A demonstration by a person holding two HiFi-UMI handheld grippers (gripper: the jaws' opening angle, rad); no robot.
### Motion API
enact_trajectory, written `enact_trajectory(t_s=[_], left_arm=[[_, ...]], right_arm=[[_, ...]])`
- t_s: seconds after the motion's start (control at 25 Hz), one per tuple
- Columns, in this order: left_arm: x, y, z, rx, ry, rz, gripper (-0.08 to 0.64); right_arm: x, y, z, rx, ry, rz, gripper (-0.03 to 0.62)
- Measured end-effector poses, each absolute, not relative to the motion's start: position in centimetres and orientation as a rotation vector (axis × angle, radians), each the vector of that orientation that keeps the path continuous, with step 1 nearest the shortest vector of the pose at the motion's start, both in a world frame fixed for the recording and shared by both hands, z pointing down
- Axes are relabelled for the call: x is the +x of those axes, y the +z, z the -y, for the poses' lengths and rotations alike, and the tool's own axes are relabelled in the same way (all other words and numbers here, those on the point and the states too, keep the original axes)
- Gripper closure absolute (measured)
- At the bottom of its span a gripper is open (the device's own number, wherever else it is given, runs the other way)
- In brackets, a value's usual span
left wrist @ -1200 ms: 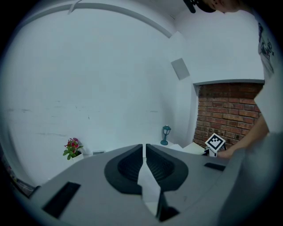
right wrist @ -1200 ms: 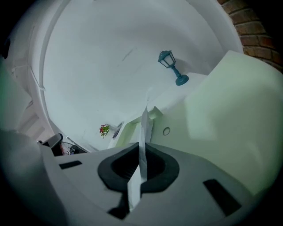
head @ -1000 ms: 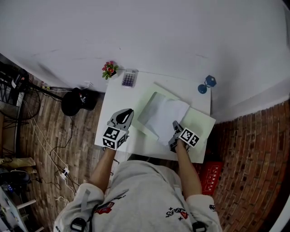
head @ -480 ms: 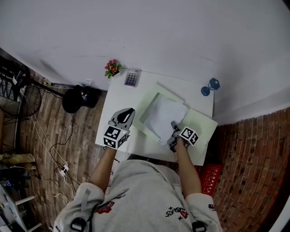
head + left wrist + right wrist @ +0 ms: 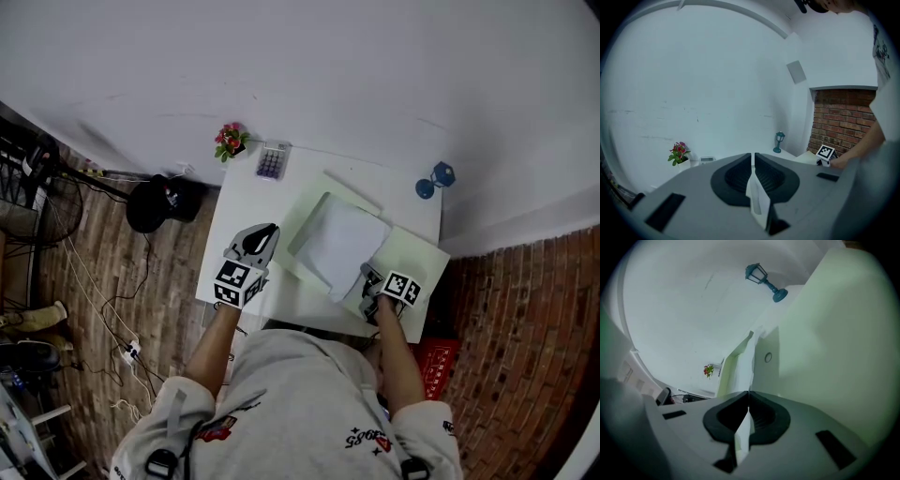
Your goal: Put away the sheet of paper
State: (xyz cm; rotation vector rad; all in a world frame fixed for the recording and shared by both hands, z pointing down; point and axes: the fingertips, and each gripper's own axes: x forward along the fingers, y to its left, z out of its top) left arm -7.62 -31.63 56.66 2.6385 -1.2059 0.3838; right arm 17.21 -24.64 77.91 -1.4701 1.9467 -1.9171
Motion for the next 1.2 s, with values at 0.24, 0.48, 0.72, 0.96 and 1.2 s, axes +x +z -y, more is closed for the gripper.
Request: enact_trajectory(t_s=[0.24,0.48,0.72,0.96,1.2], left_arm=[[-7.5,56.8,31.7,2.642,0.391,1.196,0.523],[-8.2,56.6,32.0,2.635,0.386,1.216,0.523],[-8.7,56.8,32.0,2.623,0.384,1.227,0.523],[-9.5,56.8,32.3,2.629,0.379,1.246,0.523],[-10.3,57.0,32.1,2.612,0.379,1.263,0.523]], right_arm=[[16.5,78.4,25.9,-1.487,-1.916,-1.868,0.583],[15.7,78.5,27.4,-1.475,-1.915,-1.81,0.584],[13.9,78.4,28.9,-1.46,-1.922,-1.871,0.584],[12.5,78.4,30.2,-1.463,-1.932,-1.935,0.584],[11.2,78.8,30.7,-1.438,-1.969,-1.925,0.584]])
